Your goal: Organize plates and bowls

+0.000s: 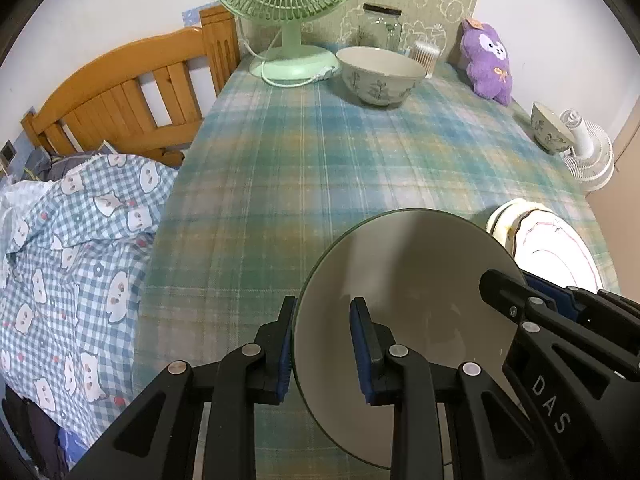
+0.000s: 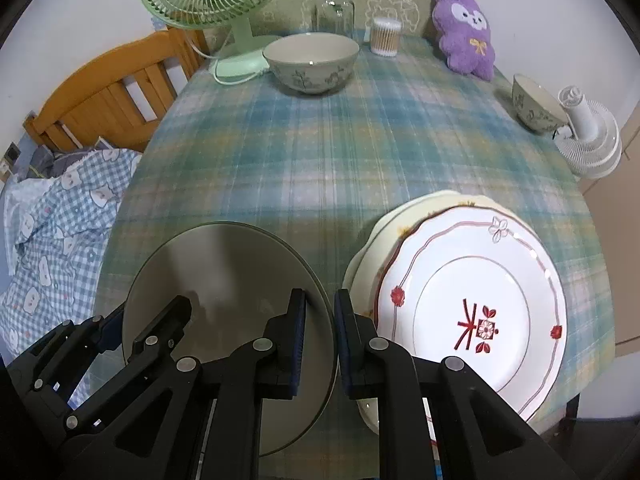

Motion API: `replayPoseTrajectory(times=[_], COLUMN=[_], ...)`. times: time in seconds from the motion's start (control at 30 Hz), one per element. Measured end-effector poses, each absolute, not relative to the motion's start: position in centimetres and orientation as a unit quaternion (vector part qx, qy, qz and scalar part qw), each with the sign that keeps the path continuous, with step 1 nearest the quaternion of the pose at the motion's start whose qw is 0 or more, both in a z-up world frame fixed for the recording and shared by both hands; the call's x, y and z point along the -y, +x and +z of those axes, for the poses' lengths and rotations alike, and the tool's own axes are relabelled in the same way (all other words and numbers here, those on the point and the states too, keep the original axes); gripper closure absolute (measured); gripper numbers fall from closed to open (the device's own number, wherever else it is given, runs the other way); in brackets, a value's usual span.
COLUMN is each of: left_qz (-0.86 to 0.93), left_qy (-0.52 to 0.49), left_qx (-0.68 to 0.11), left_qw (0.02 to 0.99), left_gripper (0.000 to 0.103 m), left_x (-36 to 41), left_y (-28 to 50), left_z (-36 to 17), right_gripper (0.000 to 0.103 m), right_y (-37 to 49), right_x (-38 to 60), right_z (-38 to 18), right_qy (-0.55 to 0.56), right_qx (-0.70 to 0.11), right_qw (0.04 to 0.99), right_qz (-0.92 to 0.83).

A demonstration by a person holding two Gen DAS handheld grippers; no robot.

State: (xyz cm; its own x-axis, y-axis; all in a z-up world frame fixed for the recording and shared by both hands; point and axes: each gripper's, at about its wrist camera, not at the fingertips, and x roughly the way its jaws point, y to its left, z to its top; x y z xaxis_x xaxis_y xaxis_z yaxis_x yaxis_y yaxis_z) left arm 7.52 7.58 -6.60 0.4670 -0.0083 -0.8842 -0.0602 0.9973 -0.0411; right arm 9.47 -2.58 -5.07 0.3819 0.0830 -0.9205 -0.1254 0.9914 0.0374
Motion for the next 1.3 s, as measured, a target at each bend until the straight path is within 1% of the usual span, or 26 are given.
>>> replayPoseTrajectory(times=[0.33,0.5,0.53,0.57,0.6,0.63,0.67,0.7,0.73,0.77,0.8,0.9,0.97,1.03,1.1,1.3], left_qz=[0.015,0.014,0.016,0.017,0.019,0.021,0.019,0.017,0.017,0.017,0.016,0.015,0.016,0.013,0.011,0.008], left_qy=[-0.028,-0.037,-0.035,-0.033,-0.033,-0.032,-0.031,-0.029,-0.026,-0.024,-0.021,-0.017,-0.016,-0.02,-0.021,-0.019], left_qx=[-0.516,-0.515,-0.513,-0.511,-0.507,-0.505,-0.499,-0.493,-0.485,-0.481,-0.477,-0.465,-0.457,-0.449,-0.442,-0.426], left_qw=[0.856,0.856,0.857,0.859,0.861,0.862,0.866,0.87,0.874,0.876,0.878,0.885,0.889,0.893,0.897,0.904], left_gripper=[0.078,0.066,0.065,0.062,0.055,0.05,0.043,0.039,0.037,0.033,0.032,0.03,0.027,0.025,0.022,0.019], left_x=[-7.6,-7.8,-7.7,-7.7,-7.7,-7.8,-7.8,-7.8,-7.8,-7.8,-7.8,-7.6,-7.6,-7.5,-7.4,-7.3], left_y=[7.6,7.6,7.6,7.6,7.5,7.5,7.4,7.3,7.2,7.2,7.2,7.2,7.4,7.5,7.8,9.7], left_z=[-7.0,-6.7,-6.5,-6.3,-5.9,-5.7,-5.3,-4.9,-4.5,-4.2,-3.6,-2.3,-1.5,-0.5,0.4,2.4], right_gripper=[0.084,0.083,0.083,0.082,0.081,0.076,0.072,0.062,0.052,0.048,0.043,0.041,0.038,0.031,0.029,0.026], right_y=[10.0,10.2,10.2,10.1,10.0,10.0,9.9,9.9,9.8,9.7,9.6,9.6,9.7,9.8,10.0,11.8], right_x=[2.4,2.6,2.6,2.6,2.6,2.5,2.6,2.7,2.9,3.1,3.2,3.4,3.6,3.7,3.8,4.1], right_z=[-5.7,-5.3,-5.0,-4.6,-4.2,-3.6,-3.3,-2.8,-2.4,-1.9,-1.4,0.0,1.0,2.1,2.8,5.1], right_qy=[-0.023,-0.015,-0.019,-0.024,-0.029,-0.033,-0.034,-0.031,-0.027,-0.022,-0.019,-0.015,-0.012,-0.01,-0.01,-0.005], right_qx=[-0.558,-0.559,-0.554,-0.549,-0.544,-0.539,-0.537,-0.531,-0.527,-0.521,-0.516,-0.505,-0.497,-0.484,-0.474,-0.448], right_qw=[0.827,0.825,0.828,0.832,0.835,0.838,0.839,0.843,0.845,0.849,0.852,0.858,0.863,0.87,0.875,0.891], right_qz=[0.065,0.08,0.081,0.081,0.082,0.084,0.085,0.085,0.086,0.087,0.089,0.092,0.092,0.093,0.093,0.077])
